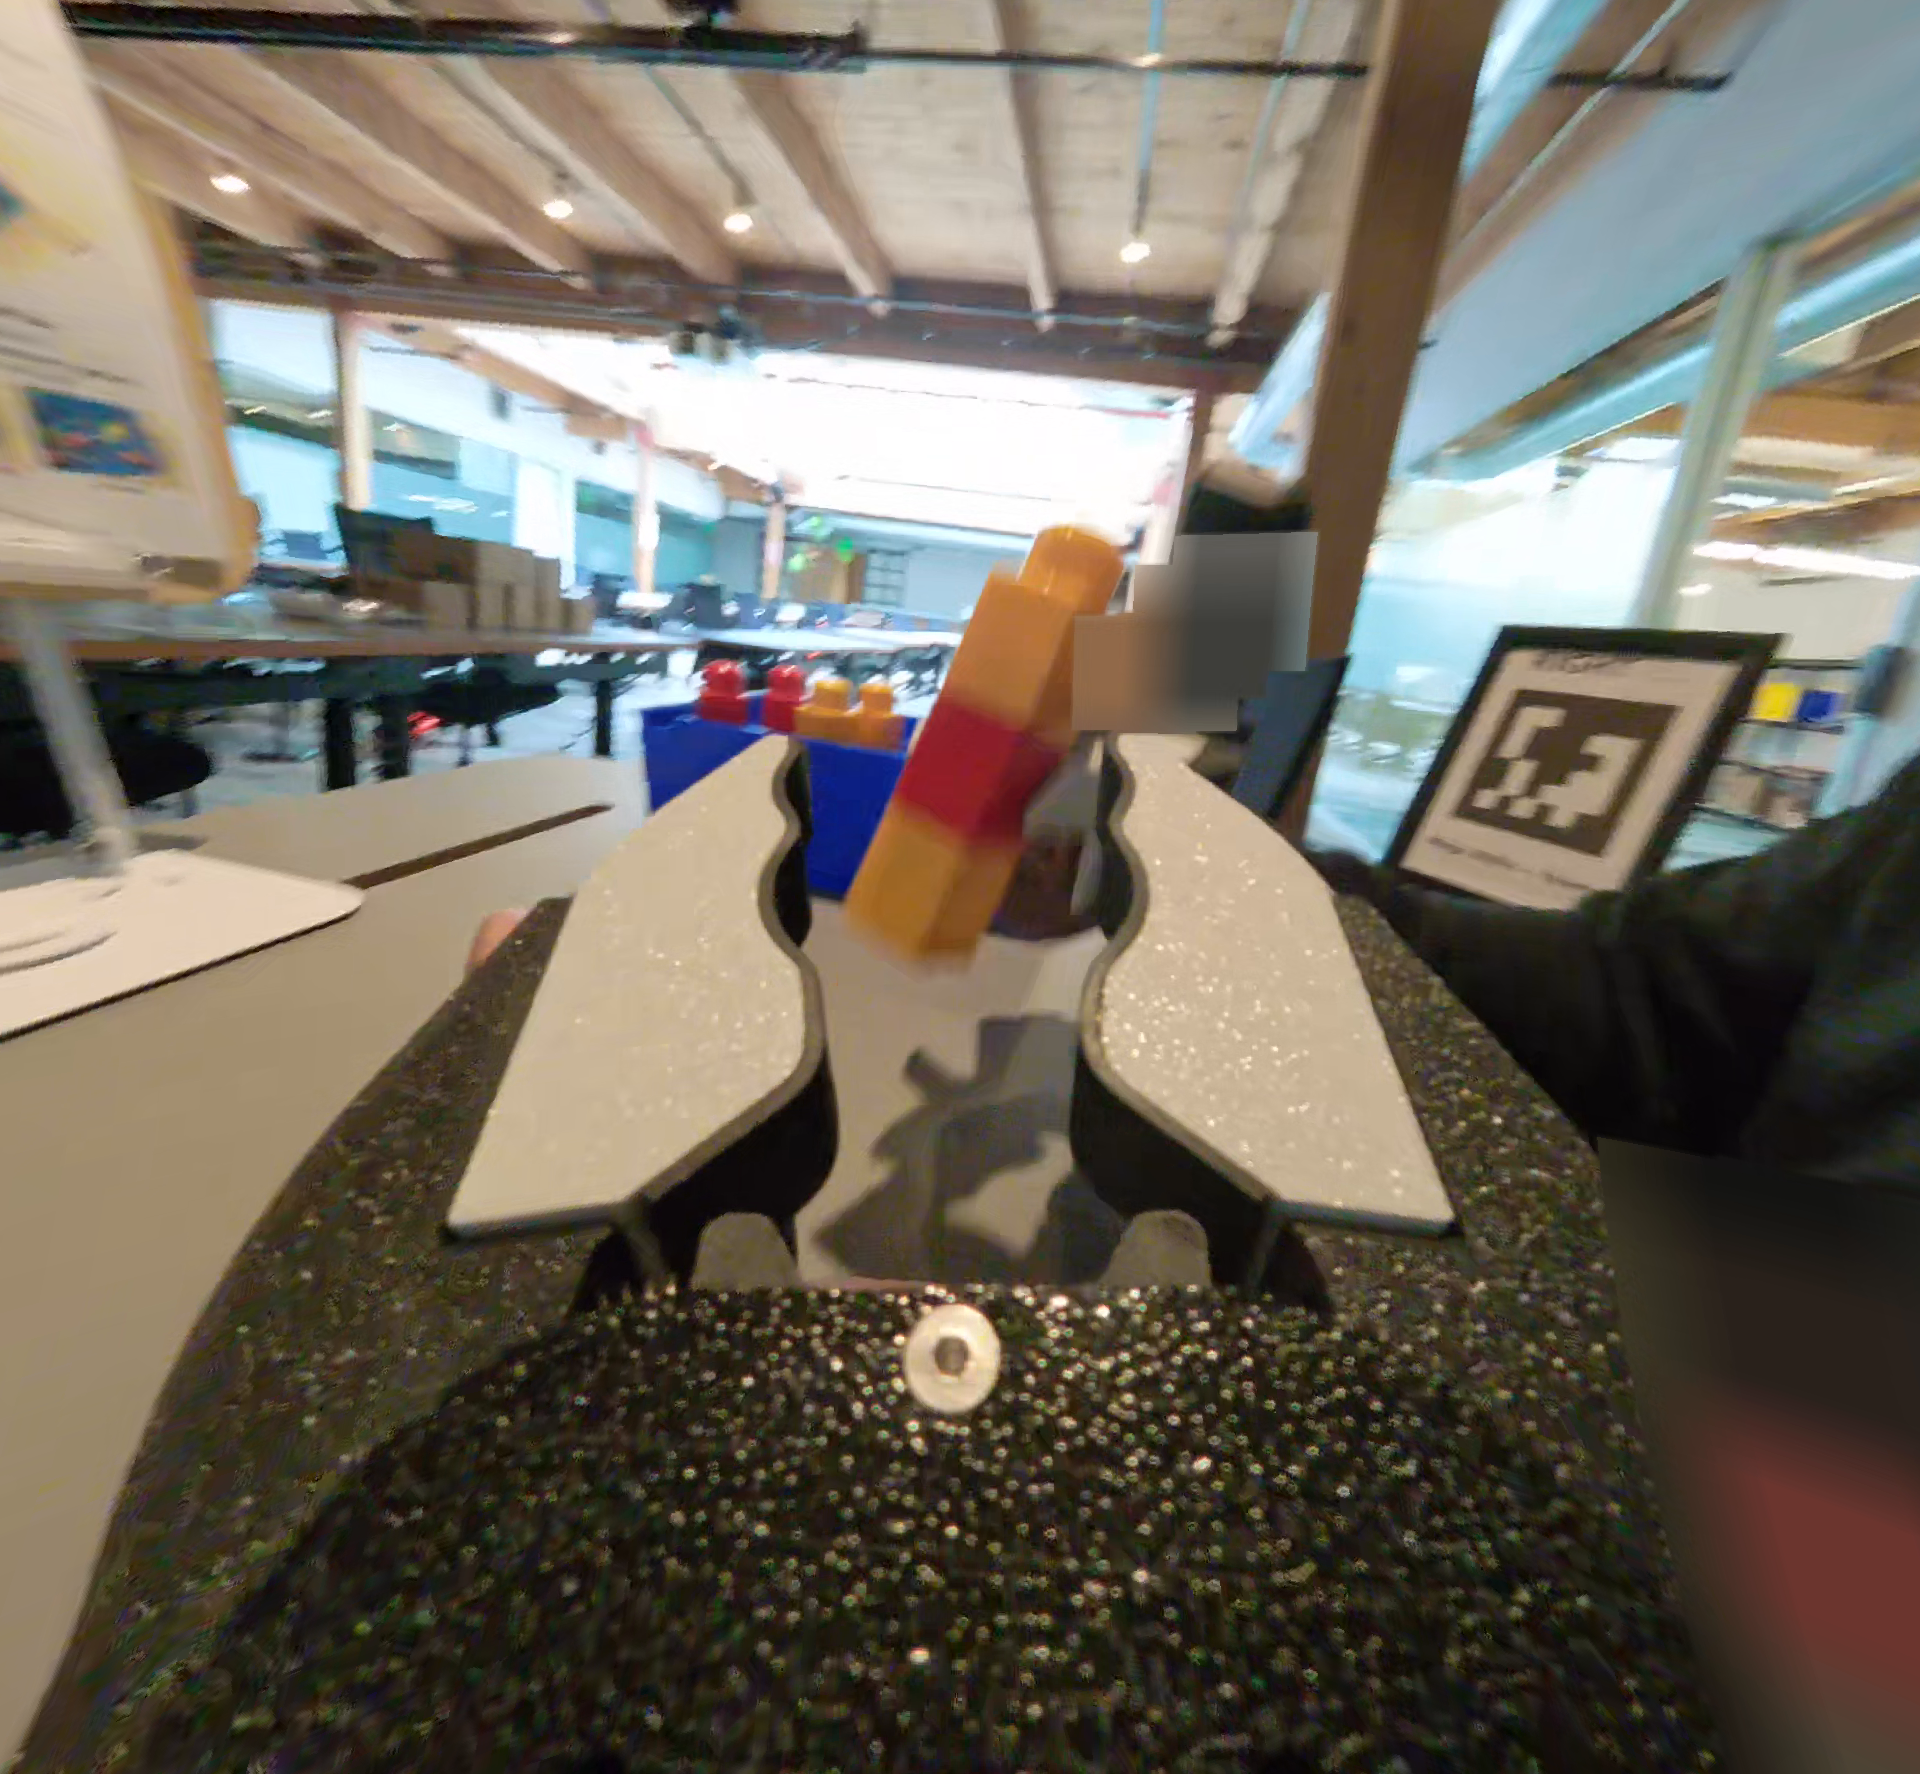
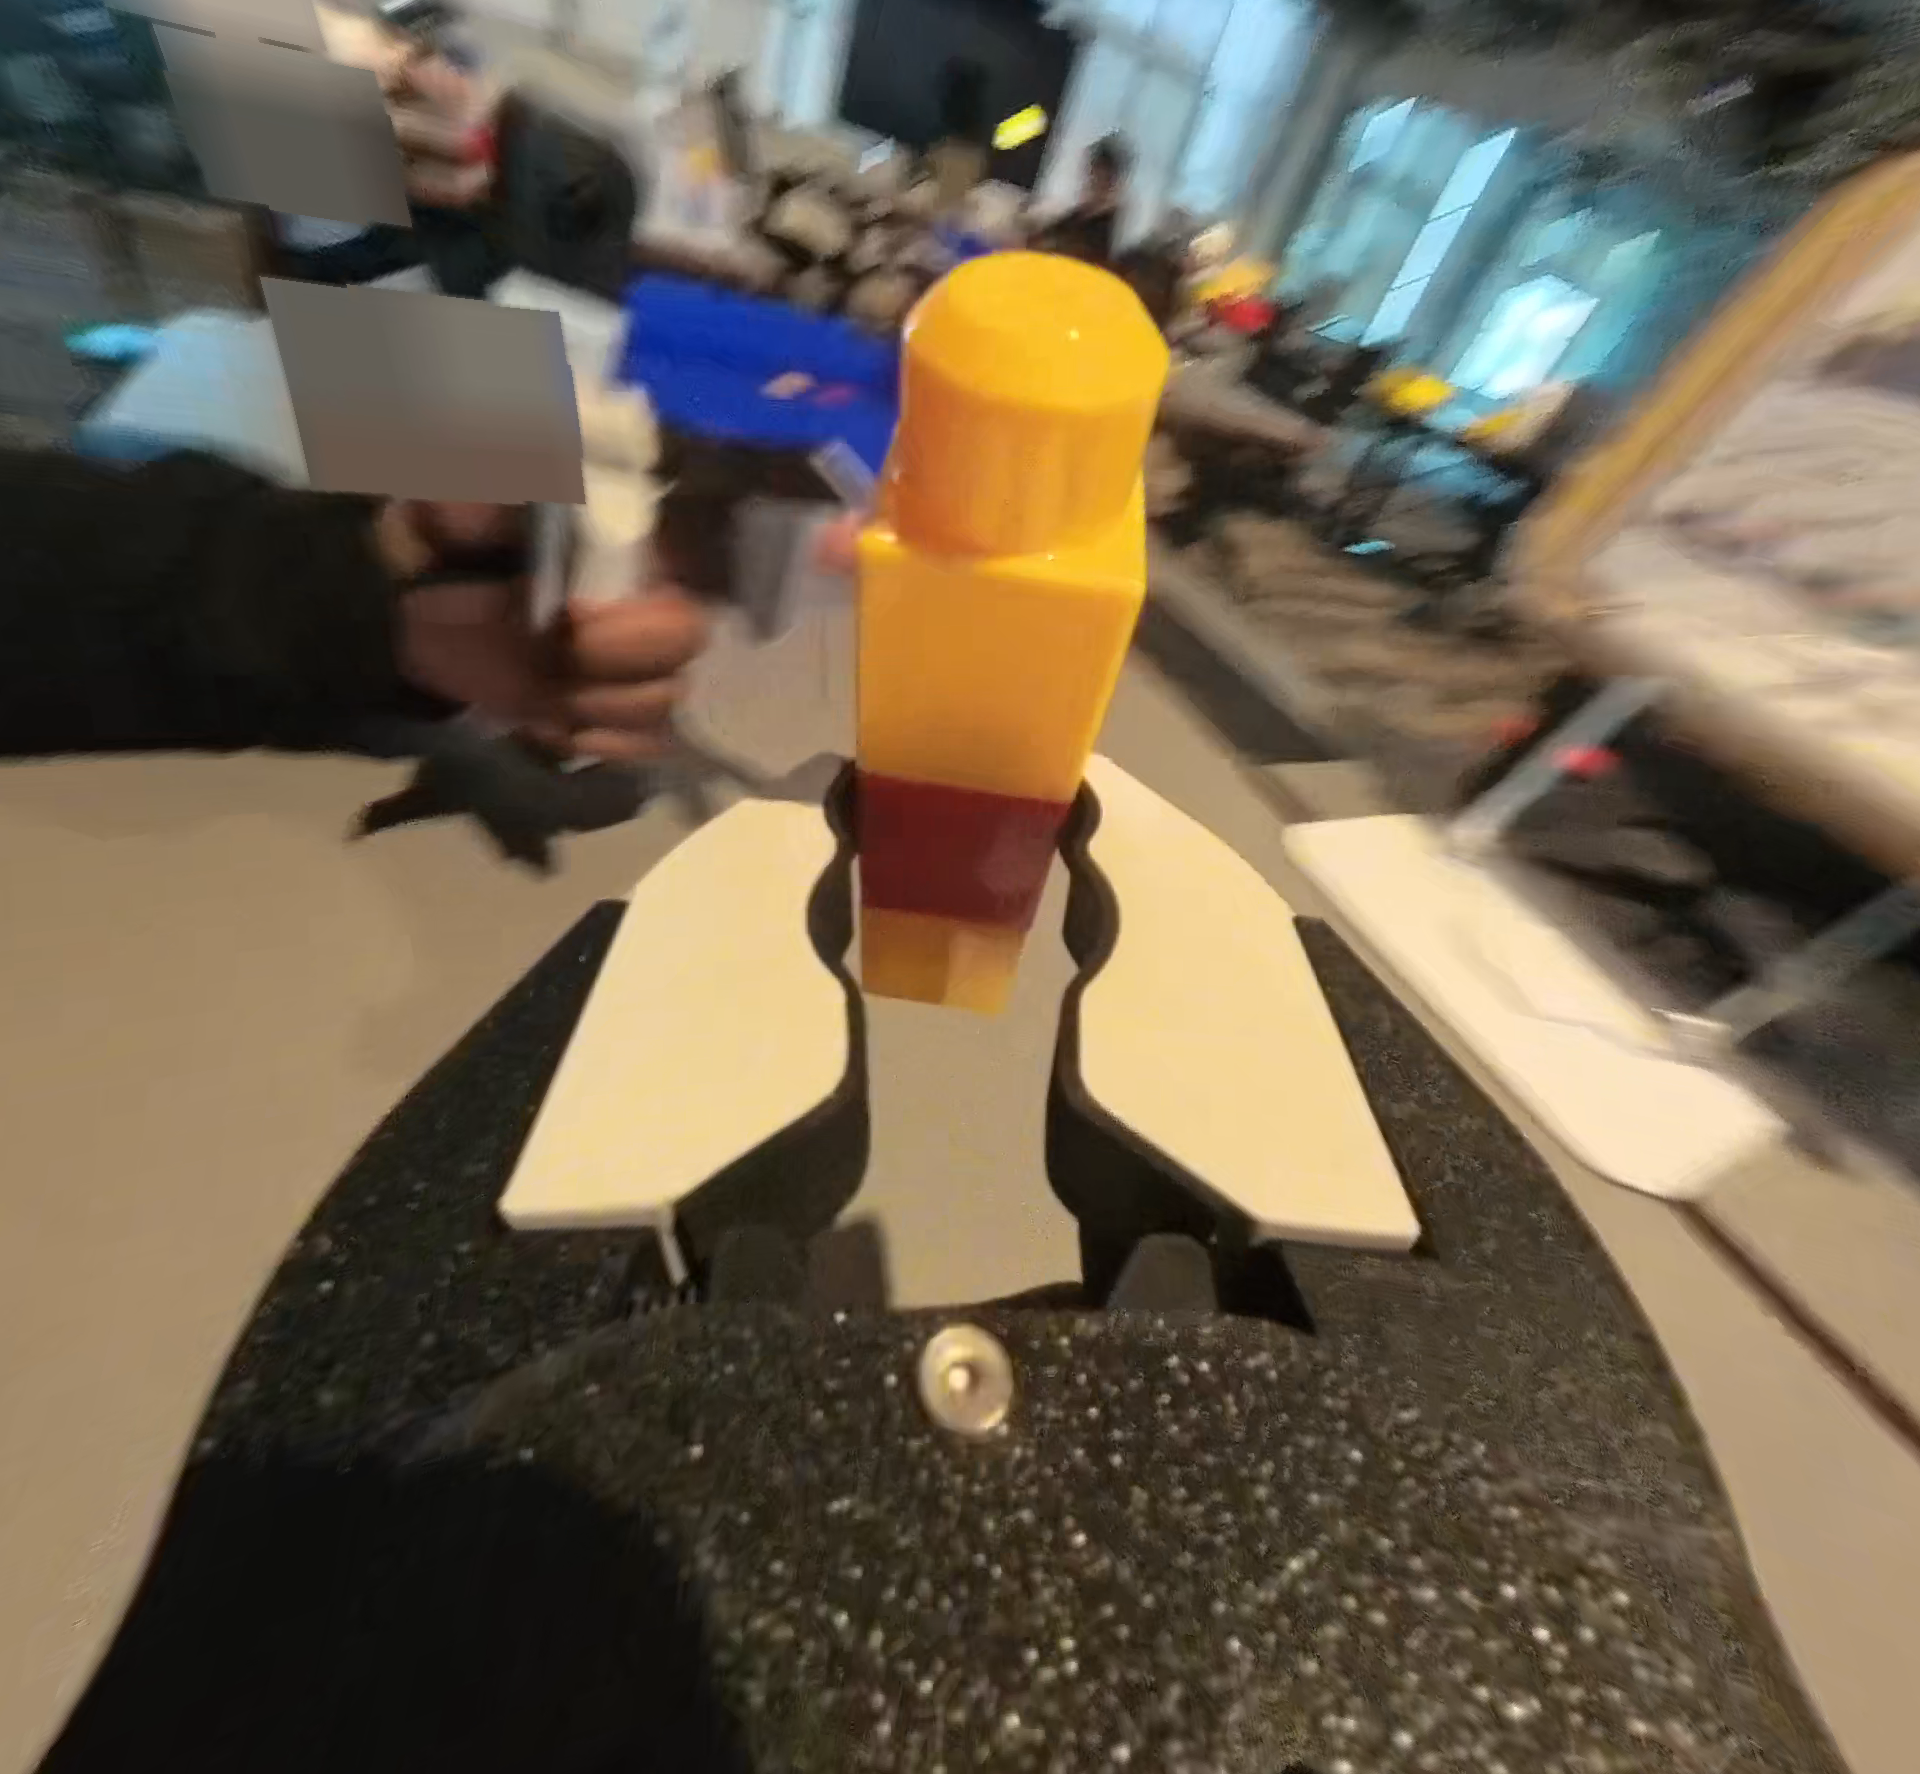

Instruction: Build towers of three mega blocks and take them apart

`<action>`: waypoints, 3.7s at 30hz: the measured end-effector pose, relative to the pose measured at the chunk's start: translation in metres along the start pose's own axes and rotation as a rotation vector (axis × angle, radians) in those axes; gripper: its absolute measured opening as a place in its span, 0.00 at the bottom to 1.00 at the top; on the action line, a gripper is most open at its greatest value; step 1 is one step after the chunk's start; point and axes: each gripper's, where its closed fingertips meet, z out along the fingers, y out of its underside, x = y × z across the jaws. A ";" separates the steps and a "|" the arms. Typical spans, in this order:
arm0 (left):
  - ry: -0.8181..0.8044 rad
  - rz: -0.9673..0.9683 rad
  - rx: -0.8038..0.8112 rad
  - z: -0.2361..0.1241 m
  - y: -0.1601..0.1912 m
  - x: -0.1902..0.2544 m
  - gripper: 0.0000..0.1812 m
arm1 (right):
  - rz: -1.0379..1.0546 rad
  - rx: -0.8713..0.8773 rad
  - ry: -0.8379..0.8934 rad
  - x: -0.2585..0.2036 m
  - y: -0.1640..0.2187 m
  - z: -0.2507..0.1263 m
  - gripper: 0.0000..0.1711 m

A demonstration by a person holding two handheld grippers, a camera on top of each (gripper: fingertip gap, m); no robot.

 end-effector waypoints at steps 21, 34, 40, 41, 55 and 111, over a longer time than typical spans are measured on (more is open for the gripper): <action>-0.110 0.071 -0.274 0.011 0.053 -0.015 0.25 | 0.527 -0.519 0.873 0.167 0.157 -0.240 0.22; -0.116 0.073 -0.297 0.011 0.056 -0.017 0.25 | 0.583 -0.651 0.827 0.152 0.176 -0.241 0.23; -0.114 0.084 -0.311 0.012 0.058 -0.016 0.25 | 0.601 -0.567 0.797 0.152 0.165 -0.242 0.29; -0.113 0.085 -0.311 0.012 0.058 -0.016 0.25 | 0.592 -0.541 0.799 0.153 0.160 -0.242 0.29; -0.120 0.089 -0.309 0.010 0.056 -0.017 0.25 | 0.439 -0.261 0.790 0.162 0.095 -0.261 0.42; -1.468 0.299 -0.634 -0.367 -0.087 -0.107 0.26 | -0.238 -0.388 0.216 -0.013 0.105 -0.006 0.17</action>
